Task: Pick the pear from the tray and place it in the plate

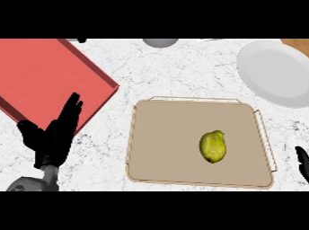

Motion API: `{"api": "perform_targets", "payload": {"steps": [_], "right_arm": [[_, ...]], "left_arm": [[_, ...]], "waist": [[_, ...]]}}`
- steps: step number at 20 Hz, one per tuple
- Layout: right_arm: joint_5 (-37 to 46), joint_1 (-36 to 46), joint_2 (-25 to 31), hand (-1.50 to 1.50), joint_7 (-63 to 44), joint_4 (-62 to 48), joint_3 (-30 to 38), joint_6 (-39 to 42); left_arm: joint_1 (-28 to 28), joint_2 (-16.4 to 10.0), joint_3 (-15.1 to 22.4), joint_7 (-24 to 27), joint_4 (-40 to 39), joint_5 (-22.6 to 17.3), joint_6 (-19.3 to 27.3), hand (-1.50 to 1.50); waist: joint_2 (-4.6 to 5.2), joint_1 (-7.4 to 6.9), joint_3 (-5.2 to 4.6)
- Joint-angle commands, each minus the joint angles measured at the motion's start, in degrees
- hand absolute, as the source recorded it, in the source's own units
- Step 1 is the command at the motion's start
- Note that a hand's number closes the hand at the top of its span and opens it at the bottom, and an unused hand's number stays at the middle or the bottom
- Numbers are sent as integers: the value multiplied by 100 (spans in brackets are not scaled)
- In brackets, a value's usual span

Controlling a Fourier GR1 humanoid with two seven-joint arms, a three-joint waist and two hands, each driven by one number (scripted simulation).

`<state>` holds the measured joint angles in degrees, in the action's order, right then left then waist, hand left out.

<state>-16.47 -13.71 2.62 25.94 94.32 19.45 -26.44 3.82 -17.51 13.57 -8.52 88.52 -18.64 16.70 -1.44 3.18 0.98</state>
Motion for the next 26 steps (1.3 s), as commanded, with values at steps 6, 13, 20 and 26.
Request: {"api": "perform_targets", "payload": {"steps": [6, 13, 20, 26], "right_arm": [[1066, -1775, 879, -150, -966, 865, -933, 807], [2065, -2303, 1398, -150, -2886, 2474, -1580, 655], [3816, -1430, 1006, -150, -4581, 2632, -2764, 171], [4317, -797, 878, -150, -5641, 2305, -3013, 510]], "left_arm": [[-424, 79, 367, -267, -352, 29, -164, 0], [-686, 17, 254, 43, -525, -32, -418, 0], [-250, 105, 153, -196, -734, 71, -431, 0], [-126, 158, 53, -401, -652, 71, -521, 0]], "waist": [[169, -228, -123], [168, -352, -120], [166, -358, -106], [152, -325, -101]]}}
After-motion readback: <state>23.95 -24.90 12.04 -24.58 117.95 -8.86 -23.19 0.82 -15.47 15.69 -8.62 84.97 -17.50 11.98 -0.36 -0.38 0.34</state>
